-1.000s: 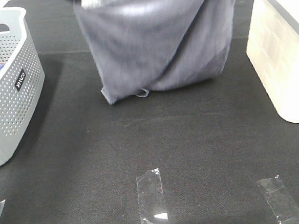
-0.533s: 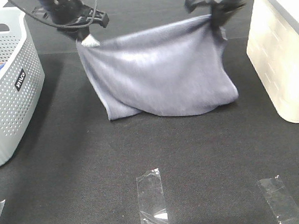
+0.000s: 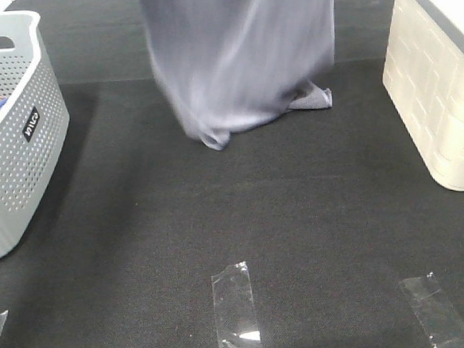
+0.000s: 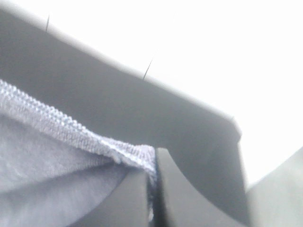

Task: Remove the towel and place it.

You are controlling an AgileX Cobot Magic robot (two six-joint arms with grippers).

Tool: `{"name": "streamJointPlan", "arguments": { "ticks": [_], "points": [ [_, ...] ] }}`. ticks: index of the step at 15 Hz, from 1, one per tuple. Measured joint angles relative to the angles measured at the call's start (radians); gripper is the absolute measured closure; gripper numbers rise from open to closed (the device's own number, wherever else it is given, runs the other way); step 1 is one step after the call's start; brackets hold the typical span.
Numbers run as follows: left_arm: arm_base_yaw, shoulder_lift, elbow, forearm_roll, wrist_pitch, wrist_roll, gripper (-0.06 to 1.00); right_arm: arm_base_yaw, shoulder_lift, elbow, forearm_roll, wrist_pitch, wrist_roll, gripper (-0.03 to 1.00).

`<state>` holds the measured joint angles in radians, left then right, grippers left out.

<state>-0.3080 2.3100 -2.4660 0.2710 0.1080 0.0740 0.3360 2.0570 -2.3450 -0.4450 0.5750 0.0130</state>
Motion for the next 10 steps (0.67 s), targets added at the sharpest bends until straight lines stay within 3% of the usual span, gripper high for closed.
{"name": "streamJointPlan", "arguments": {
  "ticks": [2,5,8,10],
  "points": [
    [-0.006,0.000,-0.210,0.004,-0.087,0.000,0.94,0.002,-0.051,-0.125,0.050,-0.002,0.000,0.97],
    [-0.017,-0.017,-0.336,-0.008,-0.033,0.000,0.94,0.010,-0.086,-0.144,0.103,0.030,-0.001,0.97],
    [-0.017,-0.007,-0.227,-0.065,0.222,0.000,0.94,0.012,-0.070,-0.041,0.118,0.207,-0.001,0.97],
    [-0.017,-0.005,-0.161,-0.175,0.444,0.000,0.94,0.012,-0.067,0.032,0.138,0.345,-0.001,0.97]
  ]
}}
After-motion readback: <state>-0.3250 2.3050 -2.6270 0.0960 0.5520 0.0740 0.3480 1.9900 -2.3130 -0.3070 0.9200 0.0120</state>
